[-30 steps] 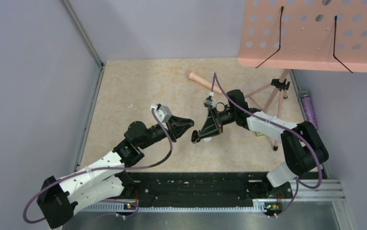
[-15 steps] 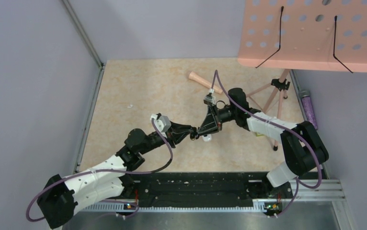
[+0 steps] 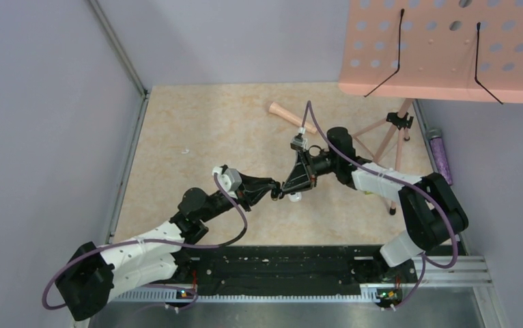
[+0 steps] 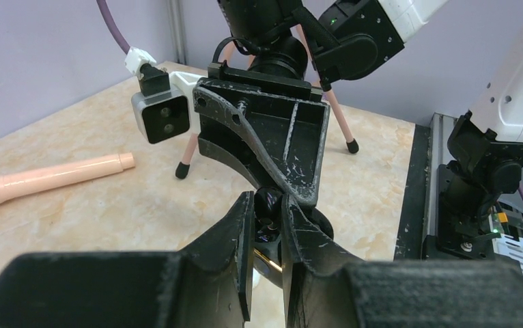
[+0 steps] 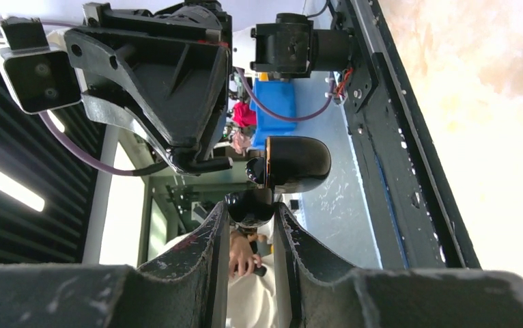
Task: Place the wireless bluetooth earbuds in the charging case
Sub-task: Insert the right earbud into the left side groove of the charging case.
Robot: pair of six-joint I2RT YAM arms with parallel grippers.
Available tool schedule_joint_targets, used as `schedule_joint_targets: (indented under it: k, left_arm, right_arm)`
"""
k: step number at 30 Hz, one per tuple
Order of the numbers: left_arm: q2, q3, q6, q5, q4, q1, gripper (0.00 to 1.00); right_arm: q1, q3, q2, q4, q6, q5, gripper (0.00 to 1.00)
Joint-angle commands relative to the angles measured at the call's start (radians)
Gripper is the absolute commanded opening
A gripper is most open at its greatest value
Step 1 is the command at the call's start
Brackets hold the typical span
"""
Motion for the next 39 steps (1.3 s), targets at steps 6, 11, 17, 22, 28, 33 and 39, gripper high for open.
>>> schedule_joint_targets:
  k: [6,11,17,22,28,33,39]
  left_arm:
    - [0.032,-0.016,0.011,-0.007,0.181,-0.002,0.0]
    - [0.043,-0.016,0.009,-0.001,0.205,-0.002,0.0]
    - [0.036,-0.016,0.006,-0.001,0.199,-0.002,0.0]
    - [0.028,-0.014,0.018,0.002,0.165,-0.002,0.0]
    - [0.044,-0.014,0.005,-0.009,0.187,-0.002,0.0]
    - [0.055,-0.003,-0.012,0.007,0.202,-0.001,0.0]
    - [0.08,0.004,-0.024,0.048,0.207,-0.004,0.0]
  right_arm:
    - [-0.009,-0.101,0.005,0.498,0.37,-0.029,0.0]
    - [-0.009,-0.18,0.113,1.145,0.894,-0.004,0.0]
    - [0.003,-0.181,0.189,1.408,1.05,0.011,0.0]
    - [0.005,-0.182,0.186,1.407,1.04,0.009,0.0]
    - [0.005,-0.217,0.158,1.407,0.999,0.0,0.0]
    - [0.006,-0.244,0.141,1.405,0.975,-0.003,0.0]
    - [0.006,-0.24,0.144,1.406,0.975,0.003,0.0]
